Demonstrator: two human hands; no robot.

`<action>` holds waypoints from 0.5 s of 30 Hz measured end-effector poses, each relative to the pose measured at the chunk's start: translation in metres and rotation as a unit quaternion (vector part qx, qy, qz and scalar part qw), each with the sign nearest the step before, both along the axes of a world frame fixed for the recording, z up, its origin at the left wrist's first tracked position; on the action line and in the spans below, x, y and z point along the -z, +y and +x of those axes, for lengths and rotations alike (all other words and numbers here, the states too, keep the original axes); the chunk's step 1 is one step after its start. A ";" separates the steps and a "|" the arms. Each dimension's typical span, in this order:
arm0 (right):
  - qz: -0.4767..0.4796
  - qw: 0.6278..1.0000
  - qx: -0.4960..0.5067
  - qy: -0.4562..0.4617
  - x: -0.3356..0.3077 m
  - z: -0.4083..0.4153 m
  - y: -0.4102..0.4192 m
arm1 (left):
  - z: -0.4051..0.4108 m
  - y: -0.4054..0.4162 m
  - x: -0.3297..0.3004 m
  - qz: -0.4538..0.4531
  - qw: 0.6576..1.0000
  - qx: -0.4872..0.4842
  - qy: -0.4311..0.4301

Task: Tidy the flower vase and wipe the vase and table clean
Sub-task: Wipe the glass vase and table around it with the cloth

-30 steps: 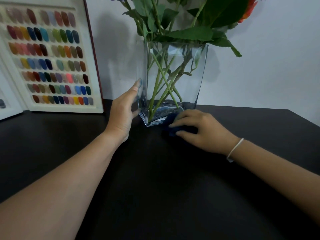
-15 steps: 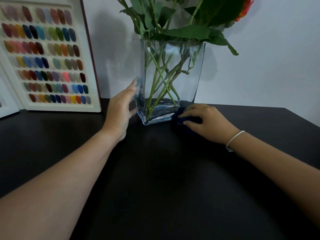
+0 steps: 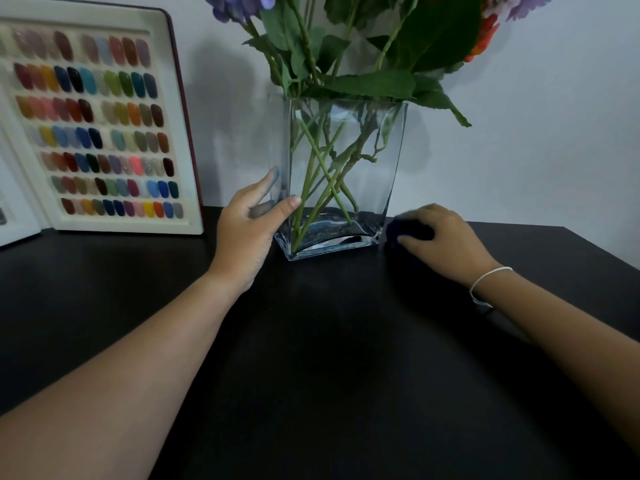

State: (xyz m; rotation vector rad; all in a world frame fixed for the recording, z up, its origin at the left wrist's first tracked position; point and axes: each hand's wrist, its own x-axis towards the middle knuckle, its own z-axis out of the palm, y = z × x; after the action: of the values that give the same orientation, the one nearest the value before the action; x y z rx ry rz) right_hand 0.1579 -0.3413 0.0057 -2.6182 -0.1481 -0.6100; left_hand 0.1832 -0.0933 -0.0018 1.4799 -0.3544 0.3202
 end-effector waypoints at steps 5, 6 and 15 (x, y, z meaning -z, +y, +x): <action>0.280 0.959 -0.030 -0.024 -0.020 0.009 0.027 | 0.003 0.000 0.001 -0.021 1.000 0.001 0.006; 0.328 0.943 -0.045 -0.012 -0.021 0.012 0.033 | 0.003 0.000 0.001 -0.021 1.000 0.000 0.007; 0.406 0.910 -0.054 -0.062 -0.010 0.017 0.048 | 0.010 0.000 0.003 0.012 0.997 -0.073 0.000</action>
State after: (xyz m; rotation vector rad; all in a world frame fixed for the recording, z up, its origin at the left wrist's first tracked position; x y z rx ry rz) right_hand 0.1753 -0.2932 0.0157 -1.7557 -0.0575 -0.6261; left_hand 0.1932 -0.0931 -0.0044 1.5319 -0.2522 0.4336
